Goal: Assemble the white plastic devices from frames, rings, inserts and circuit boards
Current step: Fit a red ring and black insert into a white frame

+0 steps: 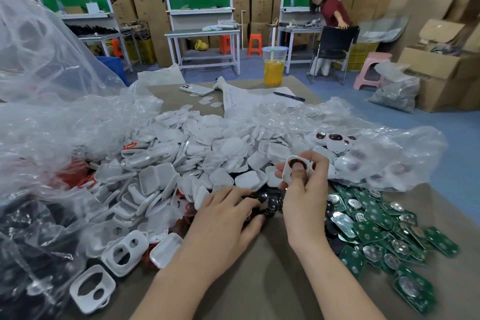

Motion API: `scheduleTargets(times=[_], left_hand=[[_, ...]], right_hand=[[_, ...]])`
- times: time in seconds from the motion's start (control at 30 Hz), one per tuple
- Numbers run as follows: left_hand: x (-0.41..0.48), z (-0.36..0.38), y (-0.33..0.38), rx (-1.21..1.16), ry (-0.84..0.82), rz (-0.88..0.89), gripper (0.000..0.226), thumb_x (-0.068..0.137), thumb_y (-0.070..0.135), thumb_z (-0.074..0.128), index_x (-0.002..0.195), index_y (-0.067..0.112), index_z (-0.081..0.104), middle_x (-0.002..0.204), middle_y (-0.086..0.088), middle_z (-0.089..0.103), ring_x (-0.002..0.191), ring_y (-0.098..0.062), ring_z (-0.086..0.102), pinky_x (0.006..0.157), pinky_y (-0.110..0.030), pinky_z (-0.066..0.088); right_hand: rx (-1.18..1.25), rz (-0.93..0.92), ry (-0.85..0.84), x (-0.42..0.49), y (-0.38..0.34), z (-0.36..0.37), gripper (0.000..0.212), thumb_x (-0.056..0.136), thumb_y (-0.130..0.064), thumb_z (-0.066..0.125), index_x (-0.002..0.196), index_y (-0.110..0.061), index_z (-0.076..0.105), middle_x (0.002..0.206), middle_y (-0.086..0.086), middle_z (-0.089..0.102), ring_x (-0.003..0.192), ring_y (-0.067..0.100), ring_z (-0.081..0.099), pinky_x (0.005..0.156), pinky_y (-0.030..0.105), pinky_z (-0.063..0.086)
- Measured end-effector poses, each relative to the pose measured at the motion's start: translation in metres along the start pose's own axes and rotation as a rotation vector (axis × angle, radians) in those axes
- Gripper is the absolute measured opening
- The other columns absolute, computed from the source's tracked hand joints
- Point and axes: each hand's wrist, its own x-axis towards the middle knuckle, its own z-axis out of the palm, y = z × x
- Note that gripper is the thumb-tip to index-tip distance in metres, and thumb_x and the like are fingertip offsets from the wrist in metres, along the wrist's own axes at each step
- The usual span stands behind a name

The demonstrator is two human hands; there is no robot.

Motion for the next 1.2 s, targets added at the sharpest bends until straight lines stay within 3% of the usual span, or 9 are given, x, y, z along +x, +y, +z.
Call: scheduleTargets(times=[0.13, 0.33, 0.57, 0.67, 0.9, 1.07, 1.2], left_hand=[[0.000, -0.001, -0.012, 0.006, 0.023, -0.103, 0.029, 0.101, 0.043, 0.049, 0.120, 0.029, 0.067, 0.131, 0.014, 0.059, 0.137, -0.014, 0.042, 0.111, -0.030, 0.032], [0.001, 0.001, -0.020, 0.033, -0.013, -0.147, 0.038, 0.105, 0.042, 0.040, 0.136, 0.033, 0.057, 0.145, 0.016, 0.049, 0.151, -0.015, 0.020, 0.119, -0.033, 0.025], [-0.005, -0.003, -0.012, -0.011, -0.002, -0.051, 0.028, 0.103, 0.034, 0.049, 0.125, 0.030, 0.066, 0.138, 0.012, 0.057, 0.136, -0.015, 0.043, 0.112, -0.032, 0.030], [-0.004, -0.003, -0.010, -0.035, -0.010, -0.022, 0.028, 0.104, 0.035, 0.046, 0.125, 0.032, 0.065, 0.136, 0.014, 0.056, 0.131, -0.012, 0.044, 0.111, -0.030, 0.032], [-0.004, -0.003, -0.012, -0.040, -0.005, -0.015, 0.032, 0.105, 0.039, 0.040, 0.130, 0.036, 0.059, 0.138, 0.019, 0.051, 0.133, -0.007, 0.039, 0.112, -0.028, 0.029], [-0.005, -0.006, -0.006, -0.036, 0.072, 0.014, 0.027, 0.101, 0.033, 0.050, 0.122, 0.028, 0.068, 0.122, 0.012, 0.063, 0.119, -0.016, 0.054, 0.103, -0.039, 0.044], [-0.006, -0.008, 0.000, -0.016, 0.041, 0.051, 0.042, 0.100, 0.043, 0.034, 0.122, 0.029, 0.067, 0.115, 0.013, 0.064, 0.113, -0.016, 0.056, 0.099, -0.036, 0.045]], right_hand=[[0.005, 0.020, 0.007, 0.000, -0.001, 0.000, 0.029, 0.106, -0.011, 0.039, 0.098, -0.038, 0.047, 0.093, 0.002, 0.071, 0.084, 0.005, 0.072, 0.062, 0.014, 0.049], [0.011, 0.037, 0.011, -0.001, -0.003, 0.000, 0.030, 0.106, -0.012, 0.041, 0.096, -0.040, 0.047, 0.093, 0.001, 0.071, 0.084, 0.009, 0.072, 0.064, 0.018, 0.052], [0.026, 0.037, 0.015, -0.002, -0.002, 0.002, 0.033, 0.106, -0.013, 0.041, 0.094, -0.044, 0.048, 0.093, 0.003, 0.073, 0.084, 0.009, 0.072, 0.066, 0.016, 0.052], [0.031, 0.047, 0.012, -0.001, -0.002, 0.003, 0.036, 0.106, -0.014, 0.042, 0.092, -0.046, 0.049, 0.093, 0.003, 0.073, 0.085, 0.010, 0.073, 0.066, 0.018, 0.053], [0.049, 0.056, 0.004, 0.000, 0.001, 0.002, 0.025, 0.105, -0.014, 0.045, 0.098, -0.037, 0.051, 0.092, 0.006, 0.074, 0.086, 0.015, 0.074, 0.066, 0.020, 0.055], [0.167, 0.096, -0.027, 0.001, -0.002, 0.001, 0.017, 0.104, -0.010, 0.048, 0.101, -0.026, 0.053, 0.087, 0.005, 0.074, 0.086, 0.022, 0.075, 0.073, 0.027, 0.059], [0.260, 0.122, -0.037, 0.003, -0.005, -0.001, 0.011, 0.102, -0.008, 0.052, 0.104, -0.018, 0.053, 0.090, 0.006, 0.076, 0.085, 0.022, 0.076, 0.072, 0.024, 0.058]])
